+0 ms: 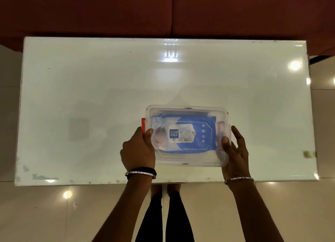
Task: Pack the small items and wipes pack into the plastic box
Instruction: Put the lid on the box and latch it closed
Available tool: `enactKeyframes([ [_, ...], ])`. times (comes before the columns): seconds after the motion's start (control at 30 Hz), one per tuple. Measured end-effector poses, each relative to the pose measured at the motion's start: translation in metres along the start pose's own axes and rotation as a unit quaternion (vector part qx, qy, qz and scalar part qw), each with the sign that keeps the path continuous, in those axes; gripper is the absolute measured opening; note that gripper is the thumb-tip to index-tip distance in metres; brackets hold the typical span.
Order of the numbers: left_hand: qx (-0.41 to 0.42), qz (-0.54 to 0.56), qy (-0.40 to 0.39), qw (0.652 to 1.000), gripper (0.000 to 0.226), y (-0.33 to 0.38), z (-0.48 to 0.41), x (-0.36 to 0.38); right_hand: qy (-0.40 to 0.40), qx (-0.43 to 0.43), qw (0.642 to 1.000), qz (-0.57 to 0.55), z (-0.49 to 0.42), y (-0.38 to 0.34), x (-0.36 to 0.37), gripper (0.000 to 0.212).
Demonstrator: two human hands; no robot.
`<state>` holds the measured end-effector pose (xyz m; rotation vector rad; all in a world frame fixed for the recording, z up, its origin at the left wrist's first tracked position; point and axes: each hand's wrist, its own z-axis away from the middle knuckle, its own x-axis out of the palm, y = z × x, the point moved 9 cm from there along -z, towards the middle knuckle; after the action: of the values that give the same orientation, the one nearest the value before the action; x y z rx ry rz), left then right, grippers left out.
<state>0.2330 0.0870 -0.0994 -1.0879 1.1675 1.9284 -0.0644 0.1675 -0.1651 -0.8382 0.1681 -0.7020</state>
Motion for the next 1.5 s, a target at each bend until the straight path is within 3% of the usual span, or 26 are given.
enactKeyframes([
  [0.17, 0.009, -0.029, 0.027, 0.999, 0.047, 0.003, 0.007, 0.003, -0.027, 0.036, 0.999, -0.021, -0.004, 0.002, 0.0, 0.062],
  [0.3, 0.026, -0.002, 0.044, 0.999, 0.044, 0.006, 0.007, 0.002, -0.049, 0.032, 0.998, 0.025, -0.007, -0.011, -0.001, 0.053],
  [0.4, 0.028, 0.012, 0.047, 0.998, 0.043, 0.005, 0.007, 0.002, -0.002, -0.006, 0.995, 0.1, -0.006, -0.021, -0.004, 0.043],
  [0.47, 0.031, 0.014, 0.051, 0.998, 0.042, 0.004, 0.007, 0.002, 0.078, -0.069, 0.966, 0.238, -0.001, -0.031, -0.003, 0.036],
  [0.53, 0.034, 0.02, 0.057, 0.998, 0.039, 0.003, 0.007, 0.002, 0.162, -0.127, 0.913, 0.351, 0.01, -0.039, -0.002, 0.036],
  [0.73, 0.032, 0.022, 0.061, 0.997, 0.039, 0.003, 0.007, 0.002, 0.245, -0.273, 0.84, 0.399, 0.038, -0.05, 0.02, 0.032],
  [0.87, 0.041, 0.02, 0.052, 0.998, 0.043, 0.005, 0.006, 0.001, 0.266, -0.298, 0.811, 0.427, 0.043, -0.046, 0.028, 0.033],
  [1.03, 0.072, 0.054, 0.034, 0.995, 0.035, 0.002, 0.001, -0.006, 0.266, -0.308, 0.806, 0.43, 0.043, -0.05, 0.037, 0.033],
  [1.23, 0.071, 0.078, 0.085, 0.991, 0.033, -0.009, -0.03, -0.031, 0.234, -0.355, 0.801, 0.421, 0.037, -0.065, 0.085, 0.032],
  [1.5, 0.055, 0.081, 0.11, 0.989, 0.037, -0.011, -0.076, -0.04, 0.209, -0.352, 0.805, 0.43, 0.001, -0.075, 0.122, 0.032],
])
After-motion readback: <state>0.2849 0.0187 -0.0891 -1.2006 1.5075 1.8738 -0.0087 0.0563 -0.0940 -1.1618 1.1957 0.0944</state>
